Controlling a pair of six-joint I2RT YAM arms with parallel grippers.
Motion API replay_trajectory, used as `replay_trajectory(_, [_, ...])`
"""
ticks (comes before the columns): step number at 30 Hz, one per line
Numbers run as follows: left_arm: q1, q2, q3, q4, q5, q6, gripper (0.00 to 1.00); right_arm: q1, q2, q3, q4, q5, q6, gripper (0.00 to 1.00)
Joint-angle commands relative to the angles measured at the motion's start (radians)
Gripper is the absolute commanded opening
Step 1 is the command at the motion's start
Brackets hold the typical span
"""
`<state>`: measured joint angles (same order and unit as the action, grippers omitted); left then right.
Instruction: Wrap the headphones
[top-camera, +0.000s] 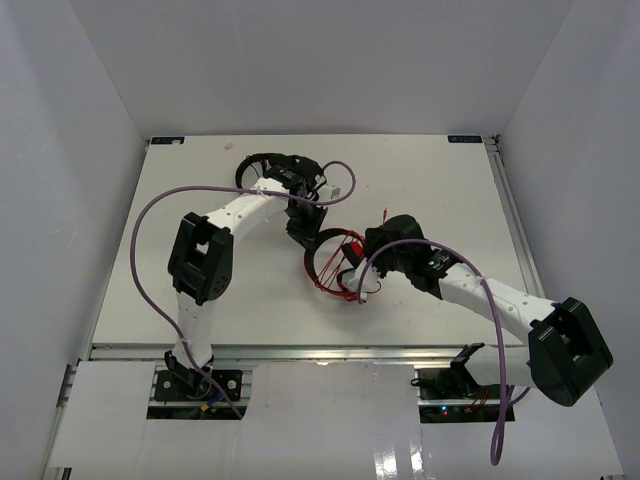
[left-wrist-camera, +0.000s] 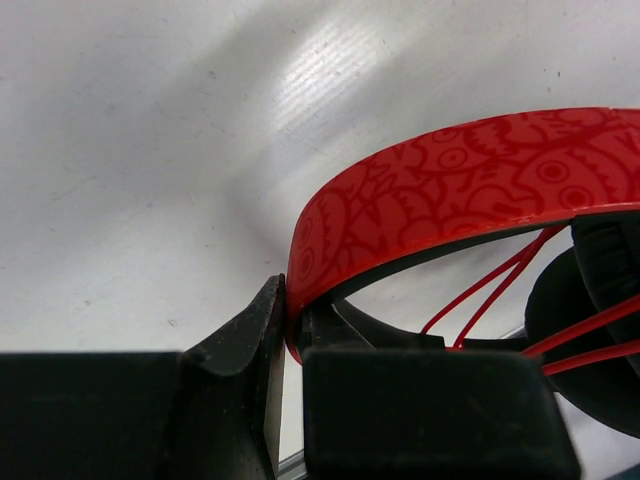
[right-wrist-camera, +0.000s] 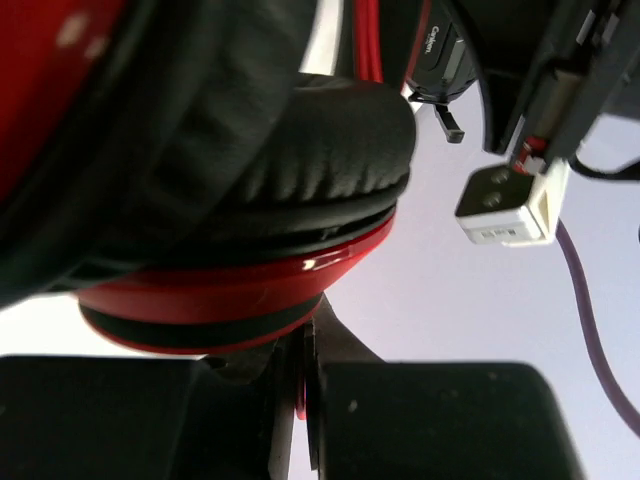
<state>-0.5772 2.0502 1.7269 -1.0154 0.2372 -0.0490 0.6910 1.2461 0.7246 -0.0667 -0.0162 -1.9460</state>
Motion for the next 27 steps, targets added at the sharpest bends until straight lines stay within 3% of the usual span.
replay_trajectory(1, [-0.036, 0.036, 0.089, -0.016, -0.104, -0.01, 0.0, 0.02, -0.005, -0.036, 0.085, -0.003, -0.252, 0.08])
replay_trajectory(11, [-0.084, 0.143, 0.205, -0.034, -0.298, -0.009, 0.0, 0.024, 0.113, -0.045, 0.223, 0.053, -0.311, 0.09])
replay_trajectory(18, [-0.084, 0.186, 0.243, -0.025, -0.256, -0.006, 0.0, 0.024, 0.175, -0.051, 0.263, 0.075, -0.398, 0.11])
replay_trajectory(21, [-0.084, 0.2, 0.253, -0.022, -0.244, -0.011, 0.07, 0.024, 0.18, -0.059, 0.277, 0.078, -0.454, 0.14])
replay_trajectory(24, [-0.084, 0.21, 0.269, -0.019, -0.239, -0.013, 0.2, 0.025, 0.181, -0.055, 0.27, 0.082, -0.508, 0.23])
replay_trajectory(27, [-0.084, 0.219, 0.277, -0.015, -0.239, -0.017, 0.3, 0.029, 0.174, -0.042, 0.252, 0.082, -0.57, 0.43])
